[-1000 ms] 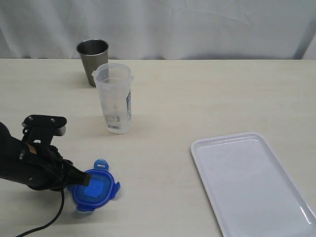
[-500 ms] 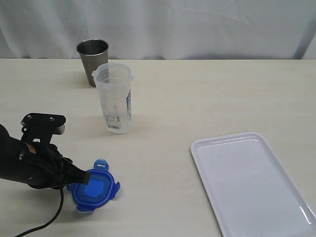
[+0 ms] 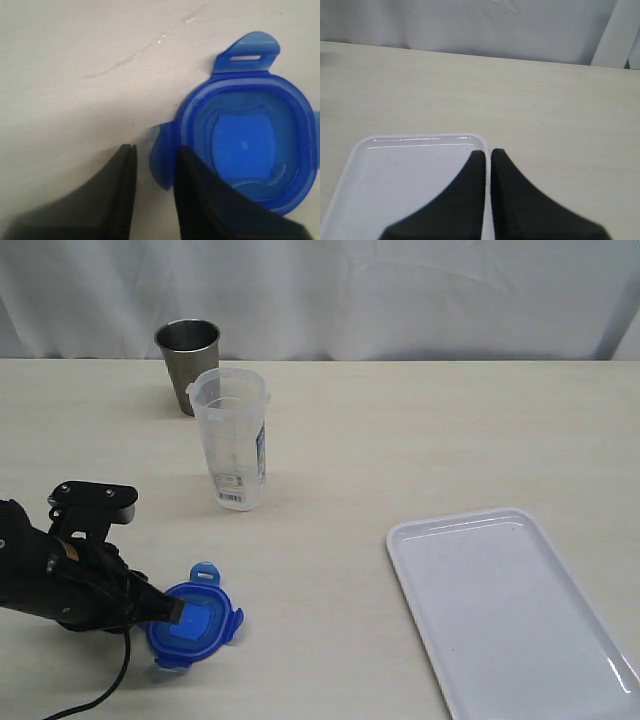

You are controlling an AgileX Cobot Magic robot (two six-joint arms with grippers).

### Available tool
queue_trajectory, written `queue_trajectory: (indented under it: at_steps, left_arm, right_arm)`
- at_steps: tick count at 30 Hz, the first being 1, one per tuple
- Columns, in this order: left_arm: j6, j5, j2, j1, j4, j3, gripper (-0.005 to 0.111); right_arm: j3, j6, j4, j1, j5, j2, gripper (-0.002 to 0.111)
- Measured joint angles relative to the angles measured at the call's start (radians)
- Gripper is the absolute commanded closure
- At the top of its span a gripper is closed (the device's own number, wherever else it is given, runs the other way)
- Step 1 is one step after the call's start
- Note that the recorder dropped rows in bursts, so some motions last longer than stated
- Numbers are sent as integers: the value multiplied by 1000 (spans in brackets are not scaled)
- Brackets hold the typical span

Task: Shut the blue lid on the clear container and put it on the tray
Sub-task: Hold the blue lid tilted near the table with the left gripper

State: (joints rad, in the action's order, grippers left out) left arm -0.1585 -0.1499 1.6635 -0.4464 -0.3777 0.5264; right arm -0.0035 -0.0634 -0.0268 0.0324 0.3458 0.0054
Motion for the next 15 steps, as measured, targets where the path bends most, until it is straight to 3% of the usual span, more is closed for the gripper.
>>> queue_trajectory:
  at_steps: [6, 12, 15]
  left_arm:
    - [-7, 9, 3, 0, 3, 0, 77]
    - [-22, 21, 3, 0, 3, 0, 102]
    - [-24, 29, 3, 0, 3, 0, 107]
  right_arm:
    - [0, 0, 0, 0, 0, 0, 104]
    - [0, 0, 0, 0, 0, 0, 104]
    - [0, 0, 0, 0, 0, 0, 104]
